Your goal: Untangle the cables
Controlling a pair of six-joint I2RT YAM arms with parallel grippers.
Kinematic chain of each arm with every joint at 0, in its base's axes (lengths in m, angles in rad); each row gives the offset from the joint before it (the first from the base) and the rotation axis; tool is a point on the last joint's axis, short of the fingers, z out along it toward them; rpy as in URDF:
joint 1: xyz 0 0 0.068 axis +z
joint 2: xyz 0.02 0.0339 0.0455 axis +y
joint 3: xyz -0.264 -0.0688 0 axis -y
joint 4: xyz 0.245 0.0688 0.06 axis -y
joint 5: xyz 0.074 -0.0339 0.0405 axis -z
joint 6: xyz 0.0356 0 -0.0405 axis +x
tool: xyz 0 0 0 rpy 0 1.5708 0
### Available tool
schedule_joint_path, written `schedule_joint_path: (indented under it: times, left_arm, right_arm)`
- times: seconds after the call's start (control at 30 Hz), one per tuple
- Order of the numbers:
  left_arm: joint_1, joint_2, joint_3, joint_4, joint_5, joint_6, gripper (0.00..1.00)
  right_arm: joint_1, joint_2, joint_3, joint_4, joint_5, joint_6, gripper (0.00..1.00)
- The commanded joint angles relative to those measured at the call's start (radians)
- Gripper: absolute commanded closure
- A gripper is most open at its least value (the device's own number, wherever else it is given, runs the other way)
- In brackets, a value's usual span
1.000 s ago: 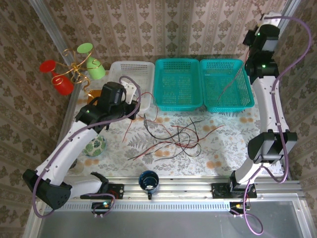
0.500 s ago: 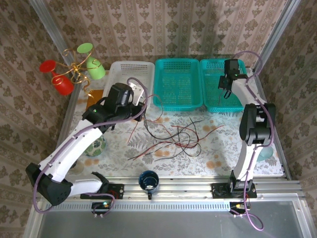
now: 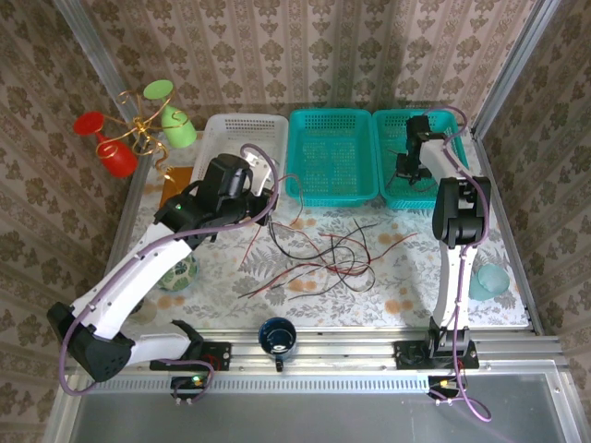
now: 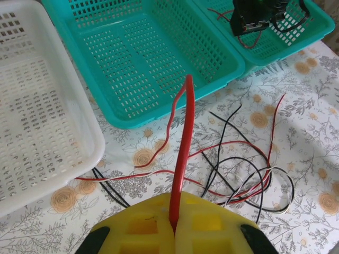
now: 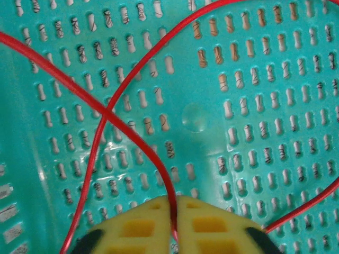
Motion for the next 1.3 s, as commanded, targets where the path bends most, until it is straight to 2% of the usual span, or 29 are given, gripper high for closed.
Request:
schedule_joint_path:
  times: [0.0,0.07,0.2,0.43,0.6,0.73,0.9,1.1,1.27]
  left_arm:
    - [-0.012,-0.013,0.048,0.013,0.005,-0.021,1.0]
    - [-0.013,-0.021,0.061,0.028,0.02,-0.029,1.0]
    - [-0.013,-0.027,0.104,0.046,0.034,-0.035,1.0]
    - [-0.017,0.001,0.197,0.118,0.147,-0.057,1.0]
    - [-0.024,0.065,0.279,0.185,0.209,-0.08,1.0]
    - [-0.044,0.155,0.367,0.232,0.263,-0.092,1.0]
    - [-0.064,0.286,0.488,0.292,0.312,-0.106,1.0]
    - [-0.07,0.508,0.67,0.357,0.341,-0.119,1.0]
    - [-0.076,0.701,0.858,0.368,0.352,-0.149,1.0]
  right_arm:
    - [-0.003,-0.04,0.039,-0.072,-0.026,-0.005,0.68]
    - [-0.003,-0.089,0.022,-0.059,-0.01,0.0,0.57]
    - [-0.006,-0.186,-0.024,-0.035,0.0,0.006,0.5]
    - [-0.007,-0.377,-0.142,0.006,-0.03,0.045,0.27]
    - [-0.013,-0.491,-0.215,0.028,-0.054,0.097,0.26]
    - [-0.016,-0.61,-0.349,0.076,-0.111,0.173,0.26]
    - [-0.041,-0.739,-0.484,0.112,-0.114,0.238,0.25]
    - [-0.092,-0.87,-0.563,0.136,-0.092,0.301,0.23]
    - [-0.157,-0.896,-0.53,0.106,-0.18,0.316,0.22]
